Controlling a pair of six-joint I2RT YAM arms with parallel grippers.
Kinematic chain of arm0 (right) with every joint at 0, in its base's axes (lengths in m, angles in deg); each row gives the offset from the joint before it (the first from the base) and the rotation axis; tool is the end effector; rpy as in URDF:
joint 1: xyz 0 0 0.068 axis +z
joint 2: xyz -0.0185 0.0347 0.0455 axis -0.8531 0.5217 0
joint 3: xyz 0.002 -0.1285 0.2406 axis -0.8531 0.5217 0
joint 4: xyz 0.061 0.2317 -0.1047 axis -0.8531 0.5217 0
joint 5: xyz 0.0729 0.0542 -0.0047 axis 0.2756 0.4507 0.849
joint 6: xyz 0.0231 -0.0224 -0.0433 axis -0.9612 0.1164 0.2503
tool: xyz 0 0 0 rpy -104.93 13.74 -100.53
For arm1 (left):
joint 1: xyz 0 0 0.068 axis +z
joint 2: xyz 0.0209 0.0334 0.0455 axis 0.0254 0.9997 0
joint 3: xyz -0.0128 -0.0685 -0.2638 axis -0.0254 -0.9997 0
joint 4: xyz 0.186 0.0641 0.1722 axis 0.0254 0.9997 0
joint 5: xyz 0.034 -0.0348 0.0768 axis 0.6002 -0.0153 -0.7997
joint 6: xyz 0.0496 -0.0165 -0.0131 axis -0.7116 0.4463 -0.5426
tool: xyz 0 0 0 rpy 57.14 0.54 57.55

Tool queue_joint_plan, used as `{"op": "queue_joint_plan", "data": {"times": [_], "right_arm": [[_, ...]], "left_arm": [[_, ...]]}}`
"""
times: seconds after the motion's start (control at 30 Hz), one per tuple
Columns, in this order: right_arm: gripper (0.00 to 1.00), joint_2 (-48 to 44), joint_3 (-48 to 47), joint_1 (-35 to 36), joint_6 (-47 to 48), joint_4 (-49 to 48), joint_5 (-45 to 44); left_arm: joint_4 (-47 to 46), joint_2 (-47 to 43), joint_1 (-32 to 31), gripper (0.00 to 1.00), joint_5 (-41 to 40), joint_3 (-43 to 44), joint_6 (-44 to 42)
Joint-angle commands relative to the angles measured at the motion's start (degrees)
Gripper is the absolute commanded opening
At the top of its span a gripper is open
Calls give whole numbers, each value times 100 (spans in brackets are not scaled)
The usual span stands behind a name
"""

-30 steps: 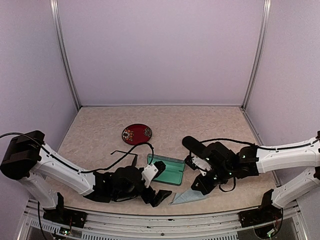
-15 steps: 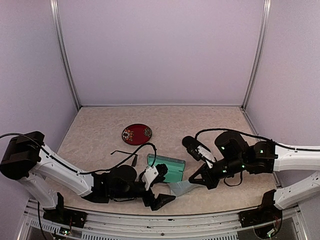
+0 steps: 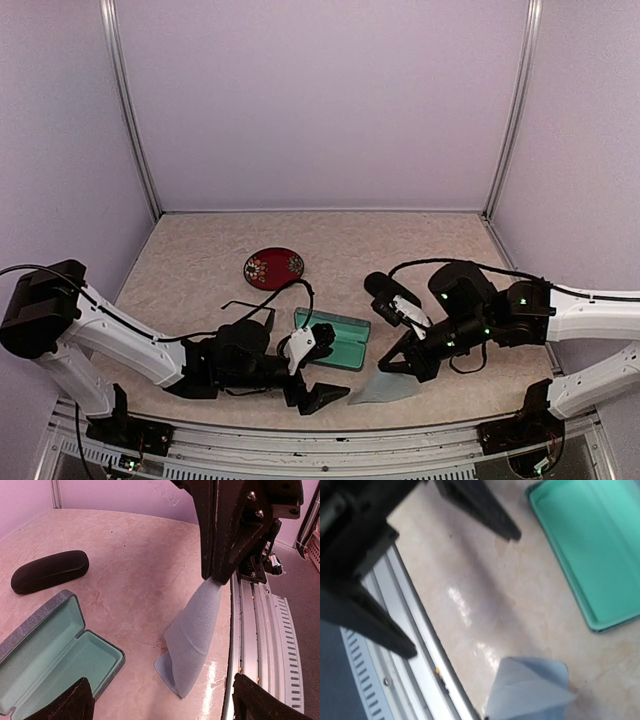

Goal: Organize the sunglasses
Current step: Set down the glasses cleaning cloth at the center of the board.

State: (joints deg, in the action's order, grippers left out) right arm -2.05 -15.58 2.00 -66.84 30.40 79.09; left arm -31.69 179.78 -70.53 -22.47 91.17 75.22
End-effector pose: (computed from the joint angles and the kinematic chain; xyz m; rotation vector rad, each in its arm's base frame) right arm 0.1038 0.2057 0.2439 -1.0403 2.3317 0.9836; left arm 0.0940 -0.2950 0.1598 1.1714 1.6632 -0.9137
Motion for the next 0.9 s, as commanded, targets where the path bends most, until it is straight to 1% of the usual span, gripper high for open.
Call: {"op": "queue_joint_plan", "data": {"times": [0.0, 0.2, 0.33, 0.47, 0.53, 0.73, 0.87], "right_arm": [[0, 228, 157, 22, -103, 165, 199], [0, 462, 558, 512, -591, -69, 212], [0, 381, 781, 553, -976, 184, -97], [0, 271, 869, 545, -1231, 314, -258], [0, 236, 927, 537, -1325, 283, -314], [0, 235, 1079, 458, -1416, 172, -319], [0, 210, 1092, 442, -1419, 135, -320]], "left_arm": [[122, -157, 155, 93, 366, 16, -213], [9, -28, 173, 92, 389, -56, -114], [139, 205, 168, 90, 521, 85, -105], [175, 460, 167, 85, 642, 254, 9], [204, 692, 188, 81, 729, 420, 164], [564, 1482, 190, 64, 820, 1206, 736], [895, 1884, 140, 58, 805, 1694, 911]]}}
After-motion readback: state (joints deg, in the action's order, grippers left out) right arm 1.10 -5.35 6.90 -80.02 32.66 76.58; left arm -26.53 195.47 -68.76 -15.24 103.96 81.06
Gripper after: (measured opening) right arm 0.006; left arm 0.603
